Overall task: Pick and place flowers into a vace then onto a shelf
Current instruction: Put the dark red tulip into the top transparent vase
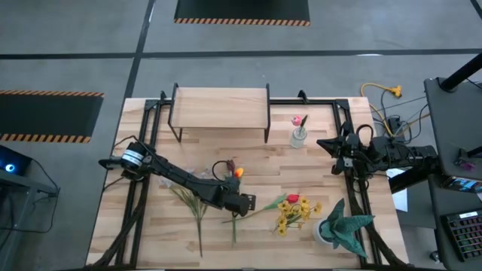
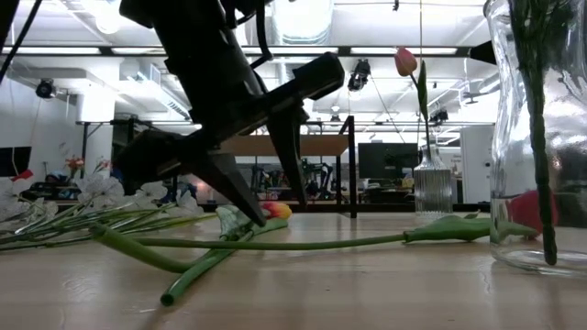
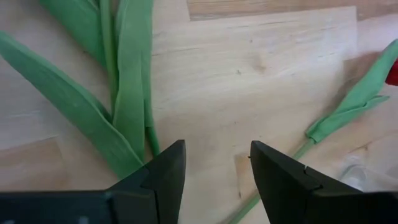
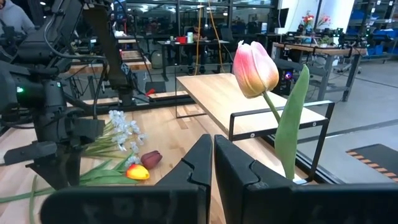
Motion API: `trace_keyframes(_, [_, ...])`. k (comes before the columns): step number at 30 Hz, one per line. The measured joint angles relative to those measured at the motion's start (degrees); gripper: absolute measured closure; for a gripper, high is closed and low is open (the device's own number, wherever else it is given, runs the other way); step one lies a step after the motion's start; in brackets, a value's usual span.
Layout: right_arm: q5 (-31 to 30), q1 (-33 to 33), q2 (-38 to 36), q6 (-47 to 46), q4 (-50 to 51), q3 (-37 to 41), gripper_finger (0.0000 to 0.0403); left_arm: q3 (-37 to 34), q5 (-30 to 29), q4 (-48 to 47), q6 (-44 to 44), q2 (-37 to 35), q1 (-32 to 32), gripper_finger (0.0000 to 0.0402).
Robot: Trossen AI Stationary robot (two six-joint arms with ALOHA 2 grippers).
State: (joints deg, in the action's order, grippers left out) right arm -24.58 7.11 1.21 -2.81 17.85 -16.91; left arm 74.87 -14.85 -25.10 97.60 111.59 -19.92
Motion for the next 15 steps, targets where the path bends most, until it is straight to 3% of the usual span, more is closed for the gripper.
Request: trace_keyframes(15, [0.0, 0.0, 0.0, 0.0, 0.0, 0.0, 0.0394, 0.0, 3.3, -3.8, 0.7, 0.0, 0.1, 0.0238])
